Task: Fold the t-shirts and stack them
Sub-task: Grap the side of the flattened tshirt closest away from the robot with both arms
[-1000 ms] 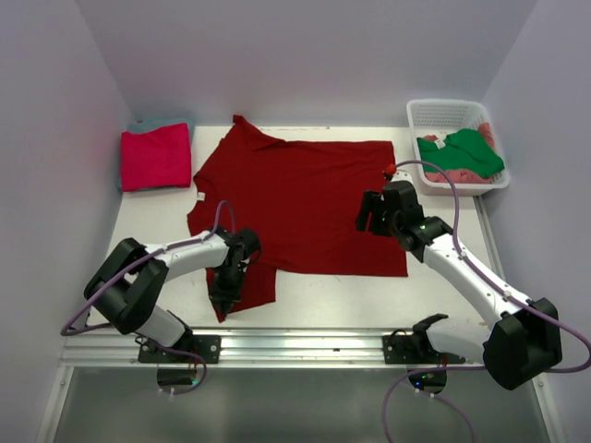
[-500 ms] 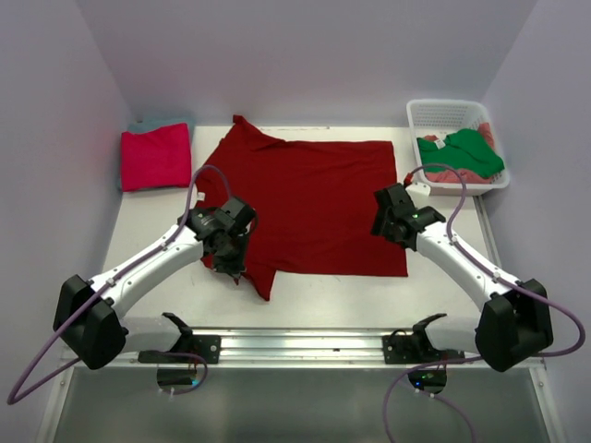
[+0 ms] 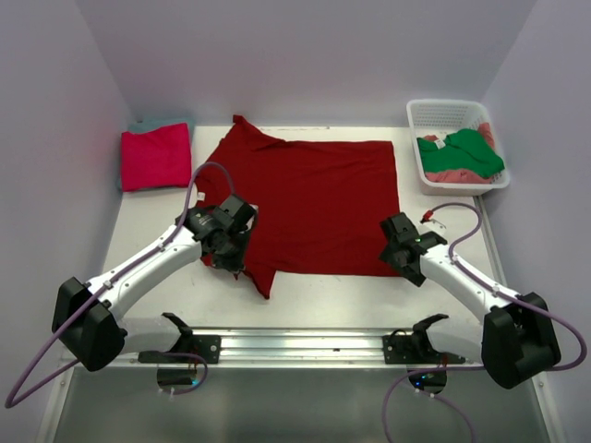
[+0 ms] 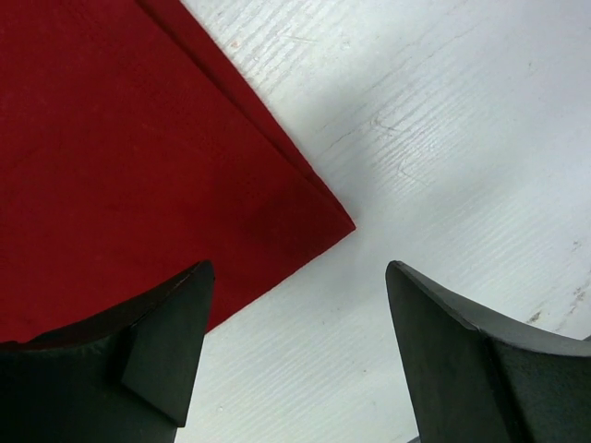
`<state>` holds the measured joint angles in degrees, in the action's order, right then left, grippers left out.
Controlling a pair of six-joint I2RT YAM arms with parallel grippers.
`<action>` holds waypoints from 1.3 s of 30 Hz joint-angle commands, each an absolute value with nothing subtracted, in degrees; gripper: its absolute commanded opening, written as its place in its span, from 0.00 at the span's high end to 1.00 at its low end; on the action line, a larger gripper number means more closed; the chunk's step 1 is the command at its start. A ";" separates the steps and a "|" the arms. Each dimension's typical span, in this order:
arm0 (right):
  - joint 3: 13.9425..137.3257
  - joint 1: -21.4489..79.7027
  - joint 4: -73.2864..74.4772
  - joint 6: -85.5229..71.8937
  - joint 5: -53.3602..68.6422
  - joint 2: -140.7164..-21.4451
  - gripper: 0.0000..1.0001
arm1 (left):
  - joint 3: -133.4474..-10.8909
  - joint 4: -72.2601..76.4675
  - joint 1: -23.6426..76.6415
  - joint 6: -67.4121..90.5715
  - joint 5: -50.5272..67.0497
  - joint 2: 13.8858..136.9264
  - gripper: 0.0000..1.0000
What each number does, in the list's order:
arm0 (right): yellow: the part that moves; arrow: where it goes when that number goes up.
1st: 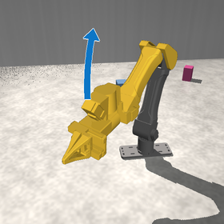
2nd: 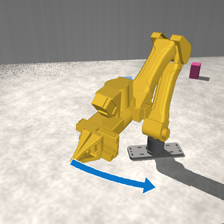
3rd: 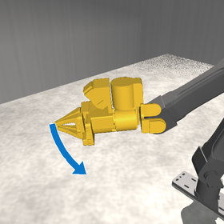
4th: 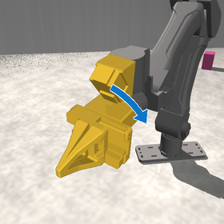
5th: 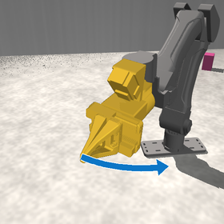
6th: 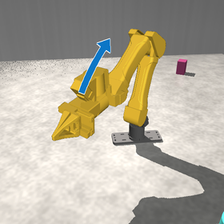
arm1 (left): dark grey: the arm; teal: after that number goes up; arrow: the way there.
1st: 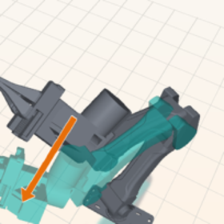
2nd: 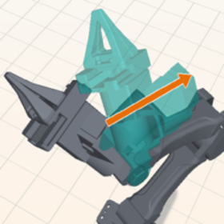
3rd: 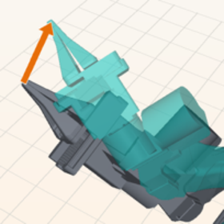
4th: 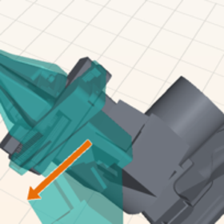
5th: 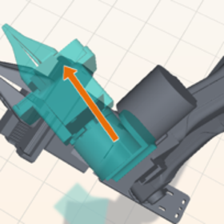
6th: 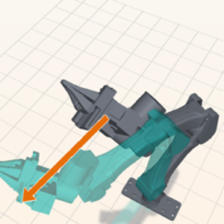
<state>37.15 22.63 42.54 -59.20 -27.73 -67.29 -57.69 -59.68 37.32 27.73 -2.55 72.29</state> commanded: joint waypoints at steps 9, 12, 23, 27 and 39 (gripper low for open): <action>34.54 21.80 42.89 -71.09 -34.01 -64.52 0.27 | -56.08 -55.81 37.62 24.78 -1.23 70.05 1.00; 33.58 20.74 42.63 -71.98 -34.36 -63.99 0.28 | -55.72 -55.90 37.62 24.96 -1.14 69.87 1.00; 30.23 16.53 32.09 -69.52 -27.43 -69.95 0.43 | -55.46 -56.16 37.70 25.40 -1.32 70.22 1.00; 30.59 16.00 29.89 -68.21 -26.19 -72.16 0.56 | -54.93 -55.99 37.62 25.66 -1.23 70.31 1.00; 30.50 15.91 28.74 -63.81 -22.42 -69.18 1.00 | -56.51 -57.22 37.70 26.98 -4.12 69.44 1.00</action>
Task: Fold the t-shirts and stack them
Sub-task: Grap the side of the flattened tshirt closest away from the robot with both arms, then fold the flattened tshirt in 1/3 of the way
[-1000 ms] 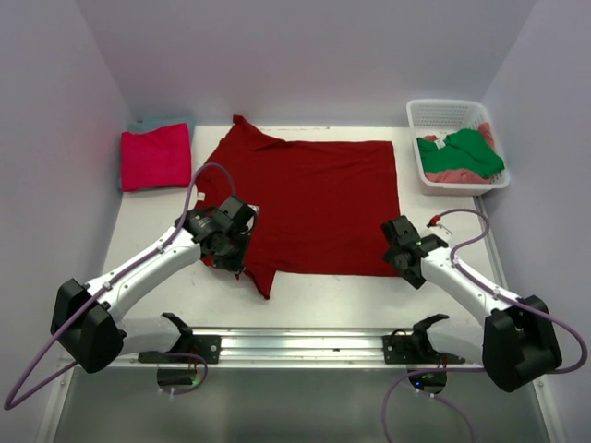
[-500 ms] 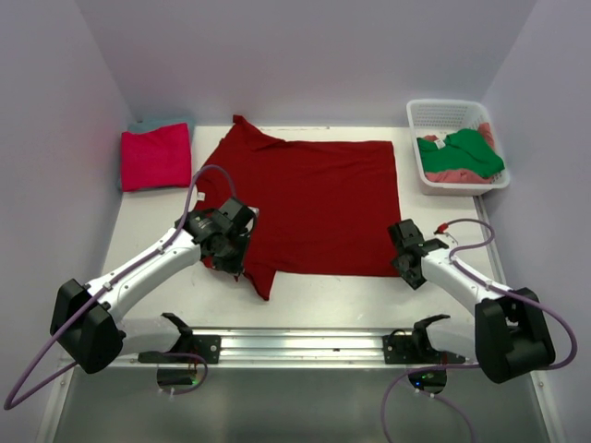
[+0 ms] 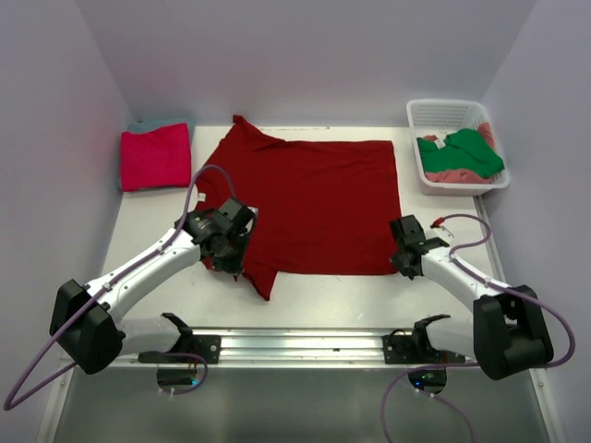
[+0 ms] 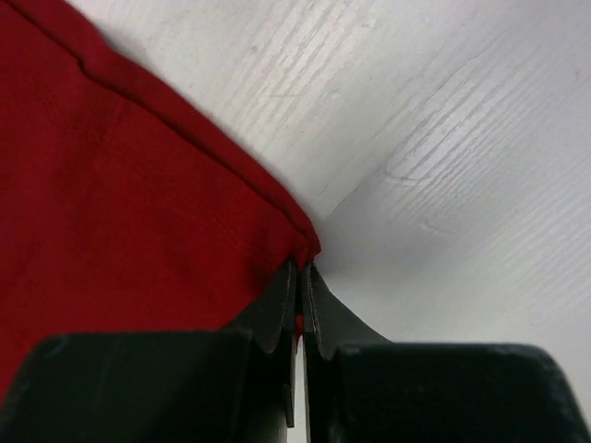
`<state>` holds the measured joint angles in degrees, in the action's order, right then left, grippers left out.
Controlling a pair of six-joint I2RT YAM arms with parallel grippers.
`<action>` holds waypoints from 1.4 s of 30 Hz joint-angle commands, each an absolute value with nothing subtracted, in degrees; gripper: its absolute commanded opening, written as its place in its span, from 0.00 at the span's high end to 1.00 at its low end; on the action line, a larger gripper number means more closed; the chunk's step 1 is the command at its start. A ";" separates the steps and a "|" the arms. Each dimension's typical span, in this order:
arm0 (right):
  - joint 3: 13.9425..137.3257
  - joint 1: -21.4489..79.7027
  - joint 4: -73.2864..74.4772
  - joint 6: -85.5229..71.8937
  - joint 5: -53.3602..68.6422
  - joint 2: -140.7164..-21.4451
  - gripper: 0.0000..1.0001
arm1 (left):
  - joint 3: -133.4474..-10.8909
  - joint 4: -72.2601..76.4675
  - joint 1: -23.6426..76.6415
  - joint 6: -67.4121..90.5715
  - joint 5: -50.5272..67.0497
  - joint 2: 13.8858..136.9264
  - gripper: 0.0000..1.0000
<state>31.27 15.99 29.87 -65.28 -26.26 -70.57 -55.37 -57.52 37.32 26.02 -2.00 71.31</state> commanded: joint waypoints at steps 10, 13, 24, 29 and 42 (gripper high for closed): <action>34.44 15.91 37.26 -56.17 -22.85 -54.41 1.00 | -59.06 -61.87 37.62 35.24 -11.25 58.72 1.00; 36.81 15.91 38.41 -53.97 -23.46 -54.31 1.00 | -58.36 -63.36 37.62 37.00 -13.44 56.17 1.00; 41.66 15.91 35.68 -49.84 -28.03 -63.80 1.00 | -52.56 -48.98 37.70 39.20 -27.32 53.88 1.00; 43.24 15.91 34.37 -48.61 -30.93 -64.69 1.00 | -51.24 -39.39 37.53 35.78 -28.83 57.82 1.00; 48.86 15.91 28.83 -45.71 -32.69 -74.52 1.00 | -57.74 -28.04 33.76 27.87 -34.27 66.97 1.00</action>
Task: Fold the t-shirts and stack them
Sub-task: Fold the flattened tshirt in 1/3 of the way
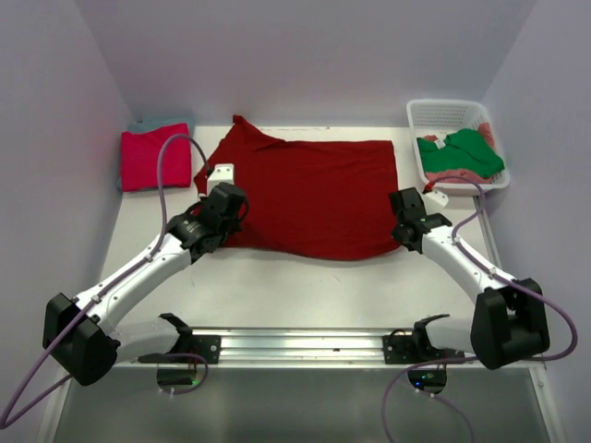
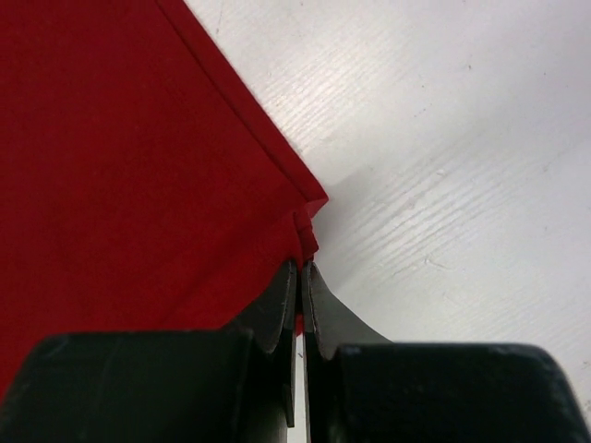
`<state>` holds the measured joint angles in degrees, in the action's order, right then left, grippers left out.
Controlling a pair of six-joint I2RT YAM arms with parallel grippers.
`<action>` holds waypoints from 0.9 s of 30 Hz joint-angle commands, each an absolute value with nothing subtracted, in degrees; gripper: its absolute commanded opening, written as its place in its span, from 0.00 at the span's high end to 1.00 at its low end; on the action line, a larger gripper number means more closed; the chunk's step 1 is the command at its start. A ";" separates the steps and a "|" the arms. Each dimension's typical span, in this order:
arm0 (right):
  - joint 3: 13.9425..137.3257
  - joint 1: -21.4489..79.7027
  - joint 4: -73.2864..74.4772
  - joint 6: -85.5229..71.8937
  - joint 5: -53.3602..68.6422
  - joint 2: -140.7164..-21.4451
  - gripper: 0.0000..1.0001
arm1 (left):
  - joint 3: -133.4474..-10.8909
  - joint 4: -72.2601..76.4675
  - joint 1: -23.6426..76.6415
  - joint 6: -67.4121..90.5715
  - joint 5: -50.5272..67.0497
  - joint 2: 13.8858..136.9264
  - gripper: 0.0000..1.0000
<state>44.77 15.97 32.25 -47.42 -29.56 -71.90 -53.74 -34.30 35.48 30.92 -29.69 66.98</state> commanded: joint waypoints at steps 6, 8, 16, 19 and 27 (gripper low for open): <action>53.51 15.73 27.51 -44.56 -35.24 -79.61 1.00 | -58.18 -25.50 28.92 25.67 -32.17 67.94 1.00; 54.84 15.65 27.33 -44.21 -35.42 -81.47 1.00 | -58.27 -24.70 27.08 24.79 -31.38 68.90 1.00; 62.84 15.21 28.74 -44.73 -36.47 -92.10 1.00 | -60.11 -18.55 25.23 23.99 -28.75 76.72 1.00; 64.25 15.03 29.00 -44.74 -37.70 -93.34 1.00 | -60.38 -15.57 25.05 23.56 -27.16 78.92 1.00; 66.09 13.89 27.86 -44.91 -39.81 -95.88 1.00 | -62.75 -14.68 24.43 22.41 -29.18 82.09 1.00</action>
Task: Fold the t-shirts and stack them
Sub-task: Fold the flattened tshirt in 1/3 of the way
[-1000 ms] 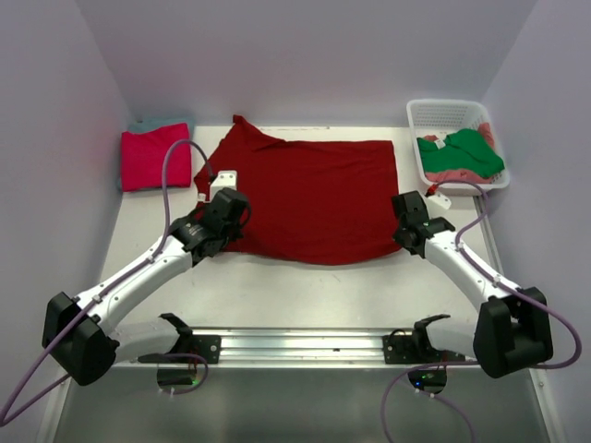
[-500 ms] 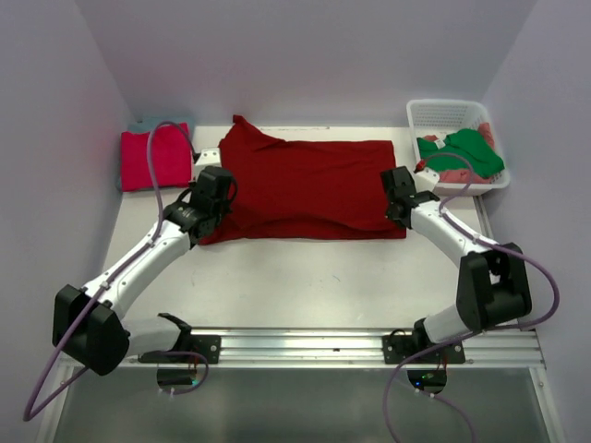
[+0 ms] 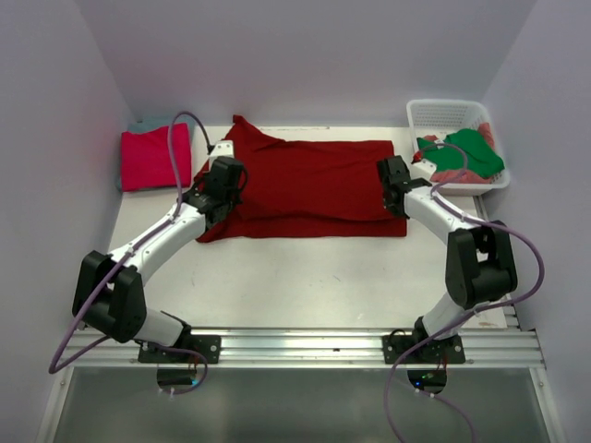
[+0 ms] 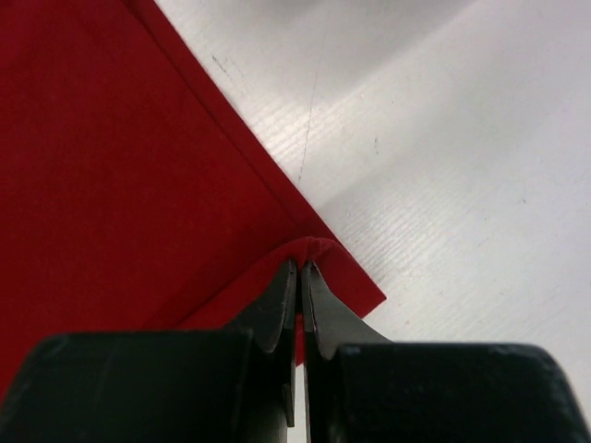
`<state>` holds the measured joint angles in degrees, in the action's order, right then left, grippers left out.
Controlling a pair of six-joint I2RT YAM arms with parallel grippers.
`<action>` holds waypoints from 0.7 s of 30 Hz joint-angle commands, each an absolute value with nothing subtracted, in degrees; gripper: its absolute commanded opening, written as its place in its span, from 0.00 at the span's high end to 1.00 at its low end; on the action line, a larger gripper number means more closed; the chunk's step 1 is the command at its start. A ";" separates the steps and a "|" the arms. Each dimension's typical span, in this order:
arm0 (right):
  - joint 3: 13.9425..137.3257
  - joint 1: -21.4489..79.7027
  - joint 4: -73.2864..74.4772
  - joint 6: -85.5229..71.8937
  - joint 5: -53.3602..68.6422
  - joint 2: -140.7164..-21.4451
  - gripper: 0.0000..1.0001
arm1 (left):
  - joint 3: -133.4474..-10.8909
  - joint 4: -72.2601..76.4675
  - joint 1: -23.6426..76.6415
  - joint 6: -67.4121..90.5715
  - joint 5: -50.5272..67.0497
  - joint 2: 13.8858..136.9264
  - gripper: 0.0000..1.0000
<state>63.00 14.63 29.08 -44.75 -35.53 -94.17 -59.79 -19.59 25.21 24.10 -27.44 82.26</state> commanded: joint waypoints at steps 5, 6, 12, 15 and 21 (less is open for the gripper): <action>68.20 13.54 27.86 -44.74 -39.90 -98.78 1.00 | -62.93 -13.98 23.65 21.80 -30.32 82.18 1.00; 68.99 13.36 27.86 -44.65 -39.82 -99.92 1.00 | -63.10 -13.97 23.38 21.97 -30.41 82.53 1.00; 71.54 12.66 27.77 -44.65 -39.73 -102.92 1.00 | -64.60 -14.33 22.41 21.71 -30.50 84.55 1.00; 72.24 12.39 27.42 -44.56 -39.90 -103.97 1.00 | -64.77 -14.41 21.80 21.80 -30.32 85.51 1.00; 72.77 11.95 26.55 -44.30 -39.81 -104.85 1.00 | -64.95 -13.80 21.18 22.06 -30.06 86.48 1.00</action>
